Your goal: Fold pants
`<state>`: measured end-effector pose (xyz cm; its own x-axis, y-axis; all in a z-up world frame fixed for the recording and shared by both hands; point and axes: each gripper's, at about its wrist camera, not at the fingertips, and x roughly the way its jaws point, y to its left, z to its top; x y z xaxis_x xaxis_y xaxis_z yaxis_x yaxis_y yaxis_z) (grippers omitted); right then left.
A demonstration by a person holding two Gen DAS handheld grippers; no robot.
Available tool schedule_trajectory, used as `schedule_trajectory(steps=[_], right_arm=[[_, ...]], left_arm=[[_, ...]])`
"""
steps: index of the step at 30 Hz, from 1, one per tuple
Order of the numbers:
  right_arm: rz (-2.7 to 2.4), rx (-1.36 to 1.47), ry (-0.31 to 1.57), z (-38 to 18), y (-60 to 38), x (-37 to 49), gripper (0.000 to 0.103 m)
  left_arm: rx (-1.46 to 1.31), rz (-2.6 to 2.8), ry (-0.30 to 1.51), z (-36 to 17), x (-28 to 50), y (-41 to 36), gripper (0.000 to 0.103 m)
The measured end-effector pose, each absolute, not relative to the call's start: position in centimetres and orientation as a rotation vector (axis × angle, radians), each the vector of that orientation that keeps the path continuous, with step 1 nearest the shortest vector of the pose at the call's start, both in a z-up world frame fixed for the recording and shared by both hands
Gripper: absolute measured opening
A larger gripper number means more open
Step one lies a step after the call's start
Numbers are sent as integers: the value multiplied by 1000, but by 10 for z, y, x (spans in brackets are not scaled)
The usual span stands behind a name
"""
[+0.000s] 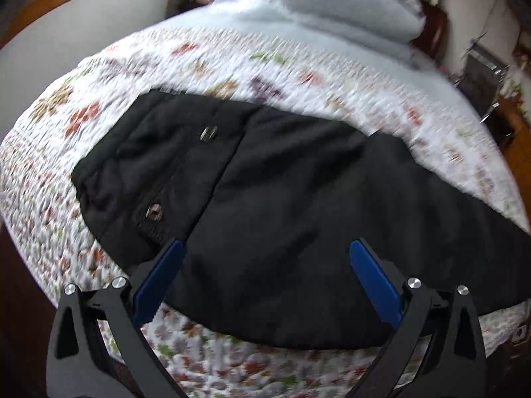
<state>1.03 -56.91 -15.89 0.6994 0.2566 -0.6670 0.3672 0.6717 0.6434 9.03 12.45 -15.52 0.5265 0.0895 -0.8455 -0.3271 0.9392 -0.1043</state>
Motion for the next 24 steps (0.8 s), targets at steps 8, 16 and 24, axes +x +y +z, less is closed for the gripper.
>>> schedule_trajectory(steps=[8, 16, 24], right_arm=[[-87, 850, 880, -171, -574, 6, 9], [-95, 997, 757, -170, -595, -30, 61], [-43, 1113, 720, -186, -606, -37, 61]], left_arm=[[-195, 242, 1013, -167, 88, 122, 100], [-233, 259, 950, -148, 75, 128, 100], [-356, 319, 849, -128, 50, 149, 100]])
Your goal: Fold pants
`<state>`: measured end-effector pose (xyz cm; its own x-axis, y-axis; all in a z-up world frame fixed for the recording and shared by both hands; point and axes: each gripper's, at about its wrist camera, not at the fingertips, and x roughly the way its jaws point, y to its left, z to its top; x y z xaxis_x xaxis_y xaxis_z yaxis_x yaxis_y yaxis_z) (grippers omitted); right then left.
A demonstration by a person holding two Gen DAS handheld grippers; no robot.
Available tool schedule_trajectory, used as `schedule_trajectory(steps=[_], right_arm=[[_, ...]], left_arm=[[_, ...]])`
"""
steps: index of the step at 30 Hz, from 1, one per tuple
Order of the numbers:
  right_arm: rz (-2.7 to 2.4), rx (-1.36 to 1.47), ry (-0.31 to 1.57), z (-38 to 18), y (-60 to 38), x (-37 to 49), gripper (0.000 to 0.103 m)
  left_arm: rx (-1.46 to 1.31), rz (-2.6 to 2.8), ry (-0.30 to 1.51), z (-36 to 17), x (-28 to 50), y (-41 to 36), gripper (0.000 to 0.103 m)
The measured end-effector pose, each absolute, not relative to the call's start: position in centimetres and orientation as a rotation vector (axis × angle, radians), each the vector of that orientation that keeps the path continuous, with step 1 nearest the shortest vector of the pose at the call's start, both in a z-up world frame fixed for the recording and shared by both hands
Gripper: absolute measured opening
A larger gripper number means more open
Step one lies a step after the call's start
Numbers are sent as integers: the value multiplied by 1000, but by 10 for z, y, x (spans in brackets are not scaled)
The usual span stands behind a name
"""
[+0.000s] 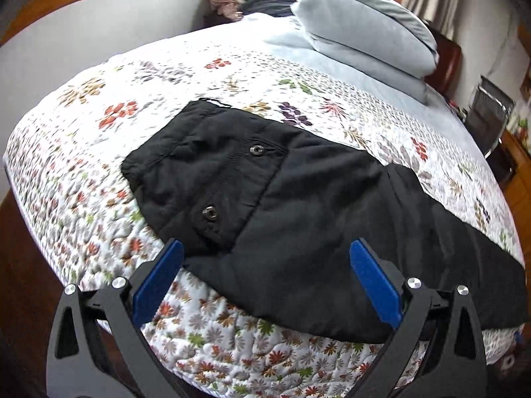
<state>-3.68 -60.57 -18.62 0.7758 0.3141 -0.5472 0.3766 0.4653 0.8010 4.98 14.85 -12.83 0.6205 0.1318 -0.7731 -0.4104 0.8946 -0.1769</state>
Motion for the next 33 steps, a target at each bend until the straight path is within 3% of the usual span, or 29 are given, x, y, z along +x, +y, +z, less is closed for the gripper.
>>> schedule_trajectory(steps=[18, 21, 24, 26, 33], right_arm=[[16, 1215, 651, -208, -599, -3, 65], [20, 1197, 649, -204, -597, 6, 55], [25, 1185, 645, -198, -597, 15, 37], [24, 1165, 646, -192, -598, 20, 17], [71, 982, 643, -146, -588, 53, 11]], left_arm=[[-351, 340, 938, -146, 51, 147, 100], [-351, 345, 939, -148, 52, 148, 100], [-361, 357, 950, -152, 53, 150, 100], [-379, 360, 958, -156, 55, 152, 100], [-444, 348, 994, -173, 60, 148, 100]])
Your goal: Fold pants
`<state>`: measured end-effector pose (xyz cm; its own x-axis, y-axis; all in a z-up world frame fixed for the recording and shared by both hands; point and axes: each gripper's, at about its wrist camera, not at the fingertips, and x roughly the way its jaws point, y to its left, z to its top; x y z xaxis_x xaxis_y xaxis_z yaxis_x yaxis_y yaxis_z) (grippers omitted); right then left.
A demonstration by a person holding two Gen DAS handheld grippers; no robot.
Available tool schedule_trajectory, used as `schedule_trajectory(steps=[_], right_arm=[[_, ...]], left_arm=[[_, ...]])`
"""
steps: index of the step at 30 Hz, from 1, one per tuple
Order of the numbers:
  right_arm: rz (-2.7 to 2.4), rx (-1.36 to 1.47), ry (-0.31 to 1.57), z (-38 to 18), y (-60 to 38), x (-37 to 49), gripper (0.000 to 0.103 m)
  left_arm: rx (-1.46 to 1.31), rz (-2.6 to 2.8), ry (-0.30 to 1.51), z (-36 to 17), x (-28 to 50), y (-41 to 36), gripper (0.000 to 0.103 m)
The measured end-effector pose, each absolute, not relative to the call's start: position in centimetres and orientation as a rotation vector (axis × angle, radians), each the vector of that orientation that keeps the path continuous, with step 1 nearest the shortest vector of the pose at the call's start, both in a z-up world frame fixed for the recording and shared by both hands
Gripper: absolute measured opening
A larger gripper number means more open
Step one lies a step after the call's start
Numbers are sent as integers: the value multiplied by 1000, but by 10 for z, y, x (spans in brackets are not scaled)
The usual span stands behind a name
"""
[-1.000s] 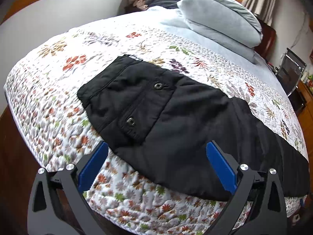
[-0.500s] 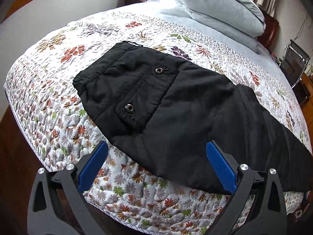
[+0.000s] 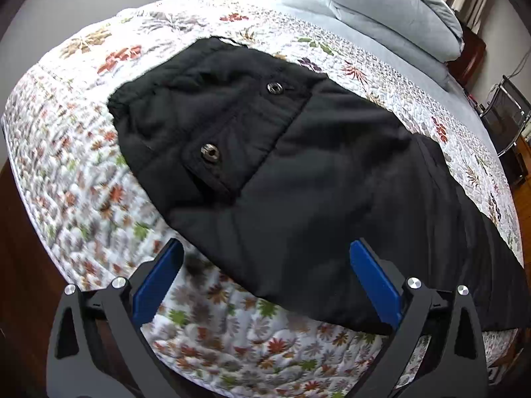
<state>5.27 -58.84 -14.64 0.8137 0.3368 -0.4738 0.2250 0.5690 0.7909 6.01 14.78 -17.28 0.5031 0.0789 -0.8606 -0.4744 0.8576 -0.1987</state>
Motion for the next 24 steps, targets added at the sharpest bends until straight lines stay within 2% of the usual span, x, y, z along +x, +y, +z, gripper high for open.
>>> schedule_trajectory(steps=[6, 15, 24], right_arm=[[-26, 1000, 758, -169, -596, 67, 10], [-22, 1066, 732, -186, -602, 55, 10], [-57, 998, 724, -163, -590, 61, 10]], left_arm=[[-409, 328, 1001, -180, 64, 134, 100], [-417, 335, 967, -172, 59, 143, 100], [-431, 342, 976, -176, 55, 156, 100]])
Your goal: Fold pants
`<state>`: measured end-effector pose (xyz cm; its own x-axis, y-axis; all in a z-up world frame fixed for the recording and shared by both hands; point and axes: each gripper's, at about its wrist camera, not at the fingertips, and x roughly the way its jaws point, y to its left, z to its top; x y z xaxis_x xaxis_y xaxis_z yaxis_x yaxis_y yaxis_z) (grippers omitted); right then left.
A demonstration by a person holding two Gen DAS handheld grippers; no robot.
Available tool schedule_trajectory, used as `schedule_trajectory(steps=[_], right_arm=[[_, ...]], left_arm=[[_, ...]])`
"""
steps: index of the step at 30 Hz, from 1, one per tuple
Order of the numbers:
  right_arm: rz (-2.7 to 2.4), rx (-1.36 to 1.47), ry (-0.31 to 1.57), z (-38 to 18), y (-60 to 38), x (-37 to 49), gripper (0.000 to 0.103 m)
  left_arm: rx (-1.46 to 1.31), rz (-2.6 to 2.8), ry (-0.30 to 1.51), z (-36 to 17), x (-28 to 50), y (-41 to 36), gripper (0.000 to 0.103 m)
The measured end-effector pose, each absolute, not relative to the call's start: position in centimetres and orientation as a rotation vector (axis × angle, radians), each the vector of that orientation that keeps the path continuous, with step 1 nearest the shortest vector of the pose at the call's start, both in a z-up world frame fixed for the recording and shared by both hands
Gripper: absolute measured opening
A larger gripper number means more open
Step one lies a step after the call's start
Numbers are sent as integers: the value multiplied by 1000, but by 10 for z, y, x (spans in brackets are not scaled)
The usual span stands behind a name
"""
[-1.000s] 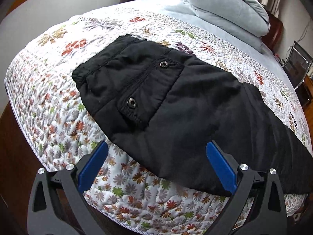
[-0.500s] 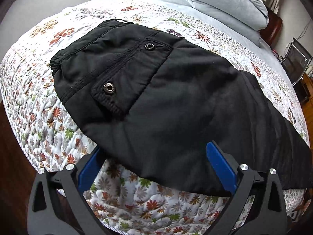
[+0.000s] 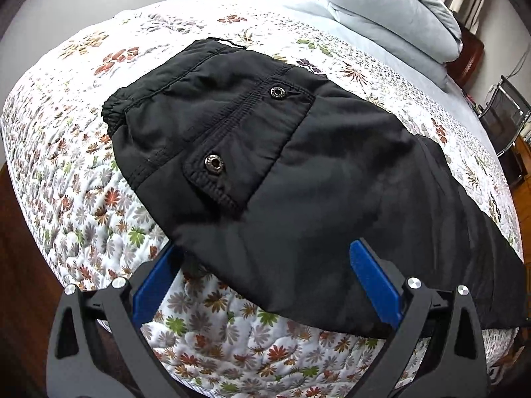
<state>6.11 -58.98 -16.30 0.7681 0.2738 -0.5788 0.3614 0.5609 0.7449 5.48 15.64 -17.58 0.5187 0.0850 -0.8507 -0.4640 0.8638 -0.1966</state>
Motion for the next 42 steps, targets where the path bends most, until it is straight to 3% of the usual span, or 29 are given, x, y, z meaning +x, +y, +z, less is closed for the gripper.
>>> schedule_trajectory(steps=[26, 42], right_arm=[[123, 618, 590, -25, -464, 88, 10], [301, 203, 672, -5, -308, 97, 10]], left_arm=[[-461, 304, 971, -180, 50, 159, 100], [-508, 291, 955, -180, 42, 168, 100]])
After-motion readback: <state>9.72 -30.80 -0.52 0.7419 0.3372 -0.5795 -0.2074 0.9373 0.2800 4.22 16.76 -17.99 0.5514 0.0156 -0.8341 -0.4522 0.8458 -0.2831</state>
